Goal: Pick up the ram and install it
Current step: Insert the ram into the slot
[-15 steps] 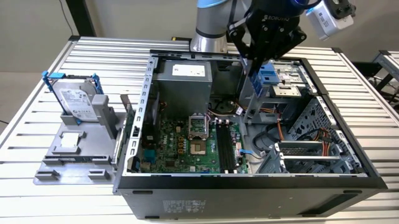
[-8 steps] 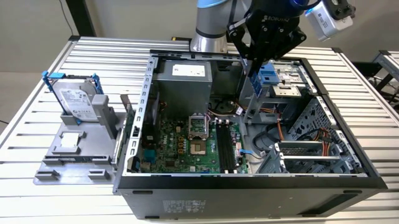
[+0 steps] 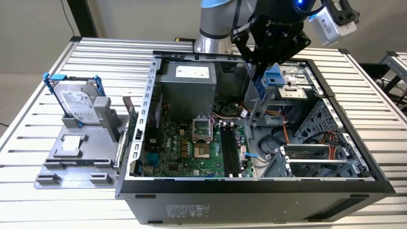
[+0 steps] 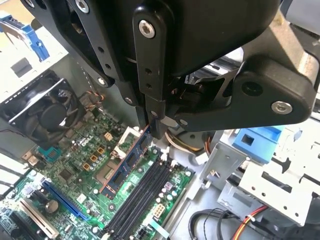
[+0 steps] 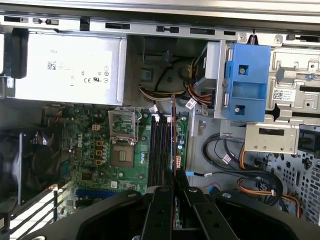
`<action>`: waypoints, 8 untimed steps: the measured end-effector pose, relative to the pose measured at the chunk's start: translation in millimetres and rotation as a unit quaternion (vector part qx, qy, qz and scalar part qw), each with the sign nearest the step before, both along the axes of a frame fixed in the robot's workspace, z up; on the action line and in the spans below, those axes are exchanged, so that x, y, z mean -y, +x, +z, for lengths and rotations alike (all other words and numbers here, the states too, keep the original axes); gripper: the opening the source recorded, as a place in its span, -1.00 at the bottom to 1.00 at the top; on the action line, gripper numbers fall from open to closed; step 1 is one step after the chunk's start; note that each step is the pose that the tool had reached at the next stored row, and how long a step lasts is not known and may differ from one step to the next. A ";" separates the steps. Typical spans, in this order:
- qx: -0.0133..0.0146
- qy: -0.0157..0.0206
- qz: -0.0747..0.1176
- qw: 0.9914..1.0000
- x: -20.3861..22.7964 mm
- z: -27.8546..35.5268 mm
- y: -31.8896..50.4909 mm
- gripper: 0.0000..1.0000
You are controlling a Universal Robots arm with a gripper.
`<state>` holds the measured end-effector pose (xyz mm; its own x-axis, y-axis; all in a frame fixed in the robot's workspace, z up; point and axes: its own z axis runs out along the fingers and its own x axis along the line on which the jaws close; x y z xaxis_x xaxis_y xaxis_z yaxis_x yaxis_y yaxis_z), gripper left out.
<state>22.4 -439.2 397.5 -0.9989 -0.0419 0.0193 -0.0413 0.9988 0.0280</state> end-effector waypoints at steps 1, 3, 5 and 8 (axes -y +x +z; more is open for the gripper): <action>0.000 0.000 0.000 1.000 0.0 -1.0 0.0 -1.00; 0.000 -0.001 0.000 1.000 0.0 -2.8 0.1 -1.00; 0.000 -0.001 0.000 1.000 0.0 -4.6 0.2 -1.00; 0.000 -0.002 0.000 1.000 0.0 -7.2 0.2 -1.00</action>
<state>22.6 -439.2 390.4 -0.9989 -0.0421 0.0194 -0.0416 0.9988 0.0250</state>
